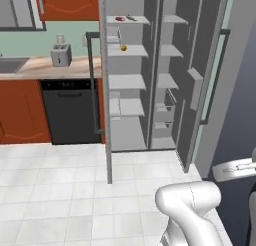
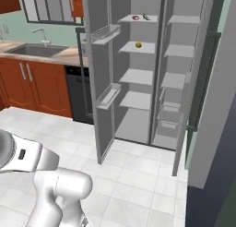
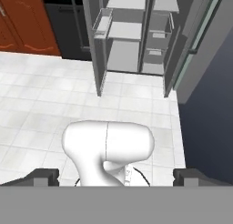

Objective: Gather the cucumber and lemon from the fridge and place them on a tray on the dining counter. Then gather the steak and fish from the fridge and place them on the other tray.

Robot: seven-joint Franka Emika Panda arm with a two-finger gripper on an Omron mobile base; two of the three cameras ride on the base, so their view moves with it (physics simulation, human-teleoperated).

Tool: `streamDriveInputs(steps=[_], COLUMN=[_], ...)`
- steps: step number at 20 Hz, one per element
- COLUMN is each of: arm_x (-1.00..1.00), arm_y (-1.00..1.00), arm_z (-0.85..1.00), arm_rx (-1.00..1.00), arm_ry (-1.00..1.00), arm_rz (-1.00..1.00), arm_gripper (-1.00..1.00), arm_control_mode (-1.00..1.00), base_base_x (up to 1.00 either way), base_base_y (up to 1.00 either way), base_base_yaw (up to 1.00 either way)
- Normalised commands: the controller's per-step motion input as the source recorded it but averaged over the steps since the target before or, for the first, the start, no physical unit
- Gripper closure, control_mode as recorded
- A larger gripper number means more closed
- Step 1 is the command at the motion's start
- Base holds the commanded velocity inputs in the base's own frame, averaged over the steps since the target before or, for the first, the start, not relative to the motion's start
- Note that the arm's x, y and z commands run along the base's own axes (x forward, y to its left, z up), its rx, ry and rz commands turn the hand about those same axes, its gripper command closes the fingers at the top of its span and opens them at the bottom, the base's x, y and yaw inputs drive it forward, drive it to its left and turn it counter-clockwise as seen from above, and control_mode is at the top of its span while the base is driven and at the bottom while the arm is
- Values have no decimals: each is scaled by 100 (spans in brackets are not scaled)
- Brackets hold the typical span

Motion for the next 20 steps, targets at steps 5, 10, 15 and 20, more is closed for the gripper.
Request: streamDriveInputs(steps=[5,10,15,20], arm_x=[0,0,0,0], arm_y=[0,0,0,0], arm_z=[0,0,0,0], arm_rx=[0,0,0,0], arm_ry=[0,0,0,0], arm_rz=[0,0,0,0], arm_gripper=[-100,-100,-100,-100], arm_control_mode=[100,100,100,100], base_base_x=[87,82,77,74], base_base_y=[-15,-25,-38,-38], base_base_yaw=[-2,-2,0,0])
